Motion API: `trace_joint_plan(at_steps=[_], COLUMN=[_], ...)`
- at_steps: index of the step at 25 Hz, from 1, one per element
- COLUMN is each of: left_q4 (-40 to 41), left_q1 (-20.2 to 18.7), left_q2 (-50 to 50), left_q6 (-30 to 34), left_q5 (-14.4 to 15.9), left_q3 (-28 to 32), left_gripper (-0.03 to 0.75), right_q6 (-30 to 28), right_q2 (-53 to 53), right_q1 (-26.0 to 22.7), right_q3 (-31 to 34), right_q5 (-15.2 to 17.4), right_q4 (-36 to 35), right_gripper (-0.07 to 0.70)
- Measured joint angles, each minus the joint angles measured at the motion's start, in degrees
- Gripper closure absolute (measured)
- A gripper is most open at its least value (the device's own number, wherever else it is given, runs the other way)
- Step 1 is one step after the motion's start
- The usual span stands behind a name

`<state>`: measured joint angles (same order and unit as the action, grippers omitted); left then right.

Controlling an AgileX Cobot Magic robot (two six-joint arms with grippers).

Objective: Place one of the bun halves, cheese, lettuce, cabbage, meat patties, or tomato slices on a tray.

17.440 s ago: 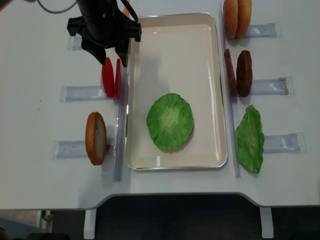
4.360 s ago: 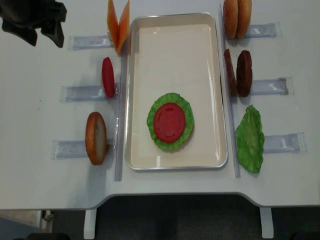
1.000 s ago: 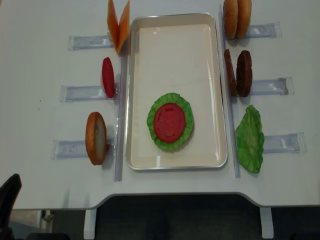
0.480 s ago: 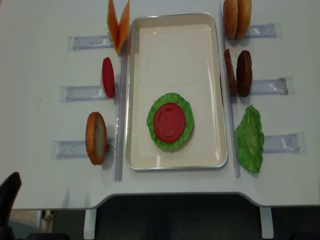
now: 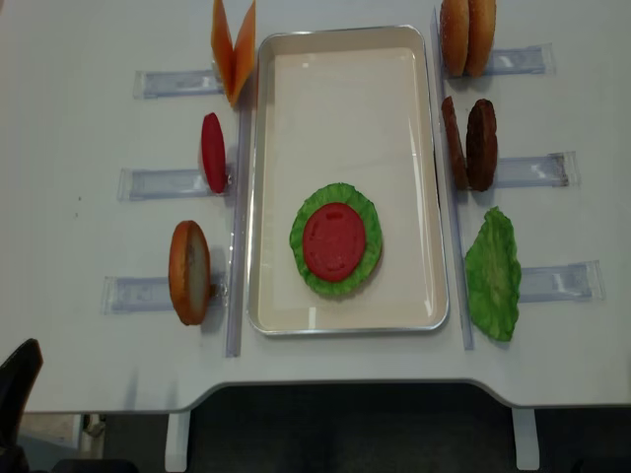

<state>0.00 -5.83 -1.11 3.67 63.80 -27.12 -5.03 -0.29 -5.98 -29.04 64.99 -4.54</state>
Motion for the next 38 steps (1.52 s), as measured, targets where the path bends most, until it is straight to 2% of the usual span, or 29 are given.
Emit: trace_joint_plan(at_steps=[12,18,38], left_q4=[0.00,0.00,0.00], left_q1=[0.13,3.01,3.17], left_q2=[0.00,0.00,0.00], left_q6=[0.00,0.00,0.00], left_q5=[0.00,0.00,0.00], left_q3=[0.00,0.00,0.00], left_gripper=[0.285,0.290,0.320], right_q6=[0.00,0.00,0.00], right_q2=[0.00,0.00,0.00], right_q1=[0.00,0.00,0.00], right_q3=[0.00,0.00,0.00], right_q5=[0.00,0.00,0.00], right_q4=[-0.18,-0.23,-0.68], right_gripper=[0.162,0.162,0.162])
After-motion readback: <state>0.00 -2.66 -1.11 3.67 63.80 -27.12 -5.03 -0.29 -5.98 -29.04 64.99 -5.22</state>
